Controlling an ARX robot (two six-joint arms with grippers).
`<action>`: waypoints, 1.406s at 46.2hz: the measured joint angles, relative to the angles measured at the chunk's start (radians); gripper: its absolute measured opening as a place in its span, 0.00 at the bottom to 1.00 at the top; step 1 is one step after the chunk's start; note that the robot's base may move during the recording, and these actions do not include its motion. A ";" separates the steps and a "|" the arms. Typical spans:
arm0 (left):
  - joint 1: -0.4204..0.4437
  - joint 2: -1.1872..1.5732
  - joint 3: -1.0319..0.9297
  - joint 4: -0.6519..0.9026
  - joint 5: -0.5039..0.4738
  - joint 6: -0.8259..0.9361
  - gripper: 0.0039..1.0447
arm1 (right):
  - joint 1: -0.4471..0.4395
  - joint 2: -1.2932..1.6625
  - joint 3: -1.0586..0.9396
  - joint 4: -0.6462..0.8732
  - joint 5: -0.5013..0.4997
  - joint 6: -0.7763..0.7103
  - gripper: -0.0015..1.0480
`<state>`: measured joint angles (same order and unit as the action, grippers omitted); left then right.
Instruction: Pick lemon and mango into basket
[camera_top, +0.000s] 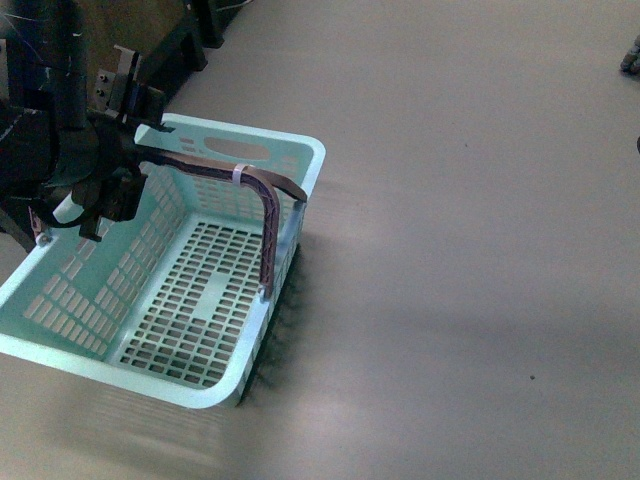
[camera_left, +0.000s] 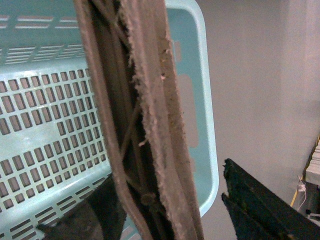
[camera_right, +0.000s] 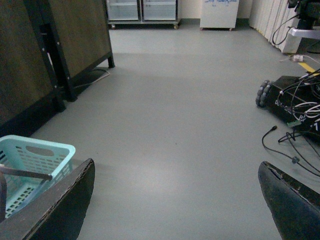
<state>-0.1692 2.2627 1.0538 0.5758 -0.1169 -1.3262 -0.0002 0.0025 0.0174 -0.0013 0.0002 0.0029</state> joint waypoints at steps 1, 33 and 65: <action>0.000 0.001 0.003 -0.002 0.000 0.000 0.48 | 0.000 0.000 0.000 0.000 0.000 0.000 0.92; -0.108 -0.512 -0.327 -0.033 -0.037 -0.126 0.06 | 0.000 0.000 0.000 0.000 0.000 0.000 0.92; -0.172 -1.325 -0.418 -0.452 -0.139 -0.280 0.06 | 0.000 0.000 0.000 0.000 0.000 0.000 0.92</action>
<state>-0.3408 0.9379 0.6357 0.1242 -0.2558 -1.6062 -0.0002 0.0029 0.0174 -0.0013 0.0002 0.0029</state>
